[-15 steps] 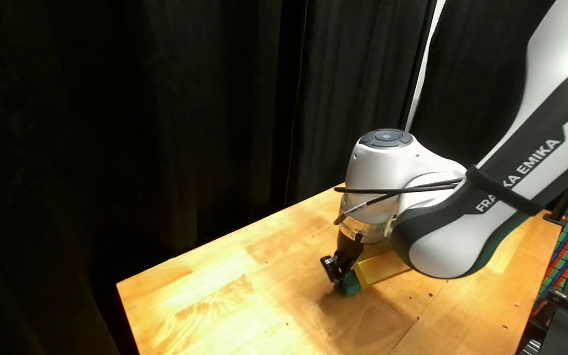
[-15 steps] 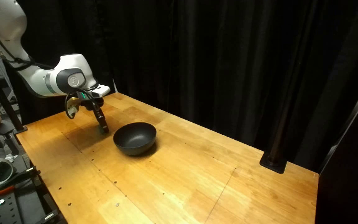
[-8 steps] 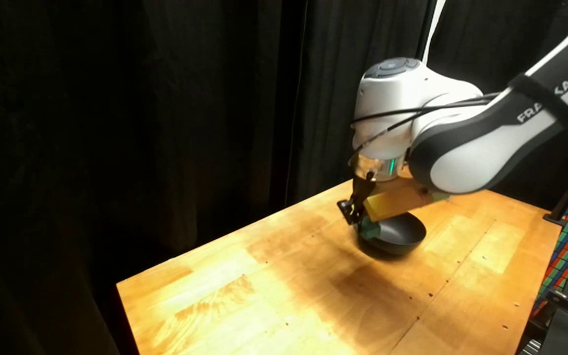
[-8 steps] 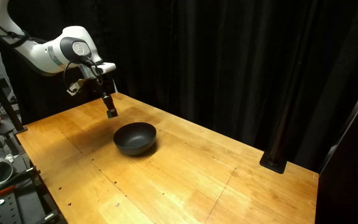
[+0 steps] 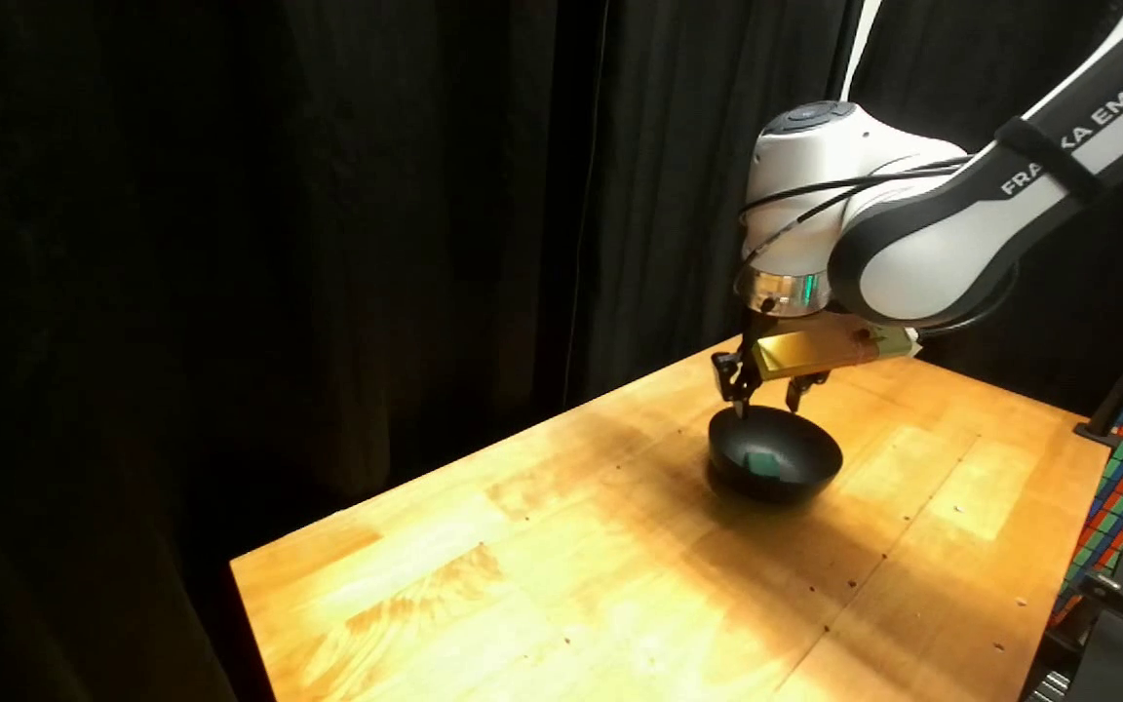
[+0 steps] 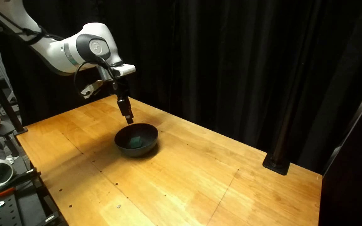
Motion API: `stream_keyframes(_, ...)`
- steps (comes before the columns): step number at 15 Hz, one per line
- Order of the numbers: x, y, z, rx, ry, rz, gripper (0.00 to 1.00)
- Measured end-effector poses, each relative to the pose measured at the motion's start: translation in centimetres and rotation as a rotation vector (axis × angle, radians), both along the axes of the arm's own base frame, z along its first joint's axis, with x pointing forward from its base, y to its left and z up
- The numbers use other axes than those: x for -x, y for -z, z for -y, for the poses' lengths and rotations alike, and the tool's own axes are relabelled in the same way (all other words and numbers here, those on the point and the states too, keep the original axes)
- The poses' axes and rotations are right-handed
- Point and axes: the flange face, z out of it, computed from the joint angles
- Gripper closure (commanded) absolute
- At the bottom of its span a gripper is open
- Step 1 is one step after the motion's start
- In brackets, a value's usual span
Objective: Pick up the green block from the table and put it in the black bowl.
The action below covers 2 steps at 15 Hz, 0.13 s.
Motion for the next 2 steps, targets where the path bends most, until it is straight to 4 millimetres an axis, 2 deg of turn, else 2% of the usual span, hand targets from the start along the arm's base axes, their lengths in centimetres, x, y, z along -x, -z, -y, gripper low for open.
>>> stream_keyframes(2, 0.11, -0.28, 0.35, -0.099, 0.004, -0.037, 0.0)
